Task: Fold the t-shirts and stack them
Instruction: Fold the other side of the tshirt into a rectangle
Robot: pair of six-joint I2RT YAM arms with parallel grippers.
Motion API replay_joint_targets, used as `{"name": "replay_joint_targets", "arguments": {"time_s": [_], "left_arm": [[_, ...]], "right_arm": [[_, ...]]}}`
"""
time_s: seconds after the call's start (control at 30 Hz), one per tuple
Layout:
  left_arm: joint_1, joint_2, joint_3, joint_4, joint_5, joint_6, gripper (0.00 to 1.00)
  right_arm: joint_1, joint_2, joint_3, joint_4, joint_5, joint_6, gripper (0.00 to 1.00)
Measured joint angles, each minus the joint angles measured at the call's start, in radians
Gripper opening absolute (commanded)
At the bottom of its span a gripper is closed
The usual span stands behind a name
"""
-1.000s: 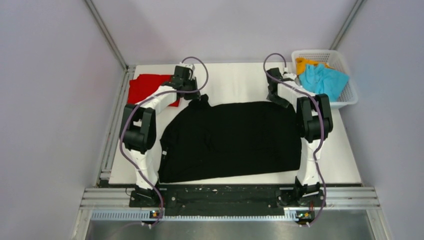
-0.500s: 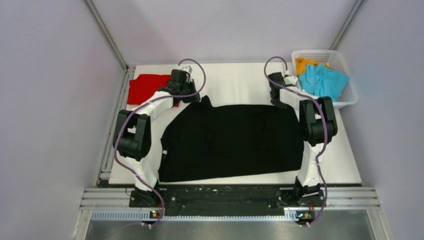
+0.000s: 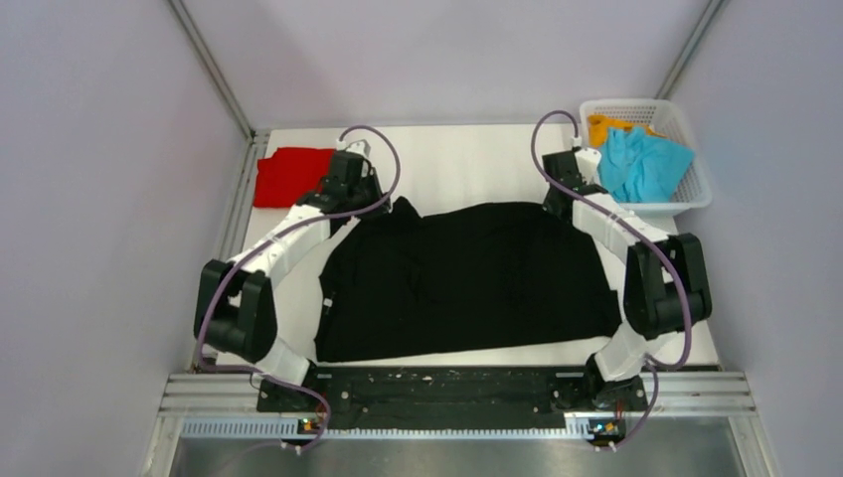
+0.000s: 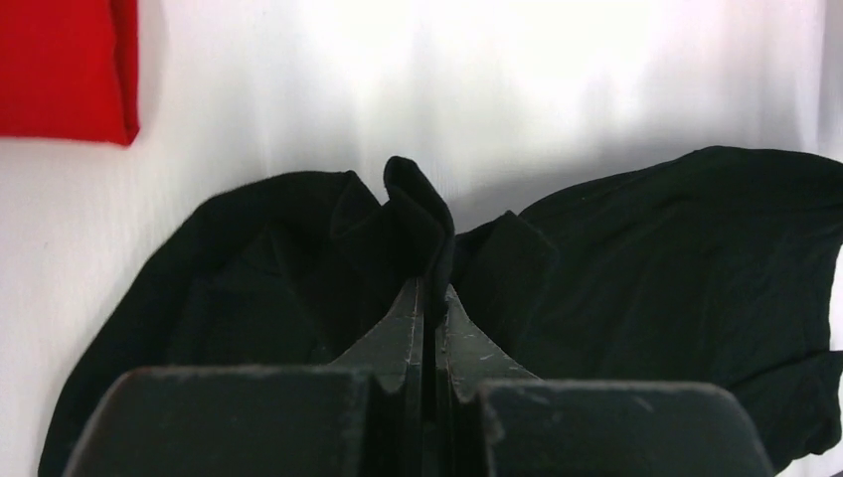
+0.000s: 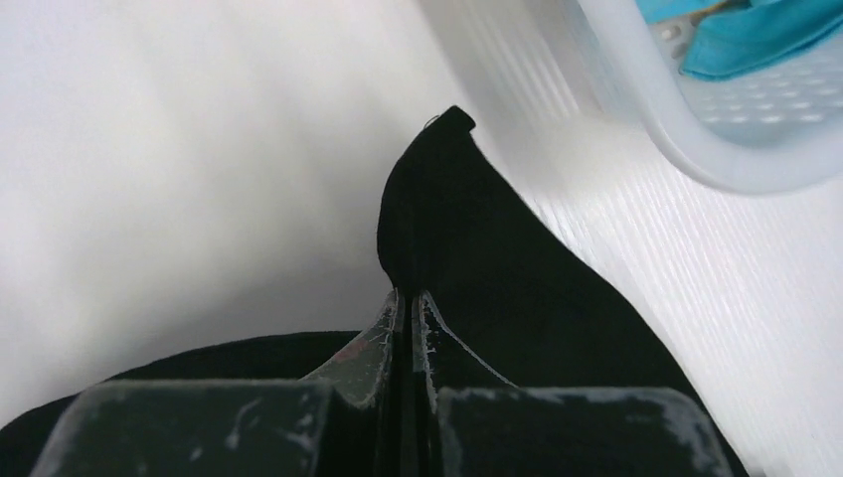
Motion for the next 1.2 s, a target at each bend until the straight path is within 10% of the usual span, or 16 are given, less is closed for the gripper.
{"name": "replay_joint_targets", "arguments": {"time_s": [0.8,0.93,1.2], "left_arm": [[-0.452,-0.513,-0.315,-0.393,-0.467,-0.473,0.0],[-0.512,-0.566,-0.387,-0.396,-0.447,-0.524,0.23],[-0.596,-0.705,-0.563,-0.415,-0.274,-0.515,0.9]], "right_arm": [[0.066,-0.397,-0.289,-0.052,-0.011,-0.005,0.0],[0.066,-0.439,-0.343,-0.071,-0.004,0.008,0.09],[0.066,-0.558,-0.455,-0.175,0.039,0.095,0.59]]}}
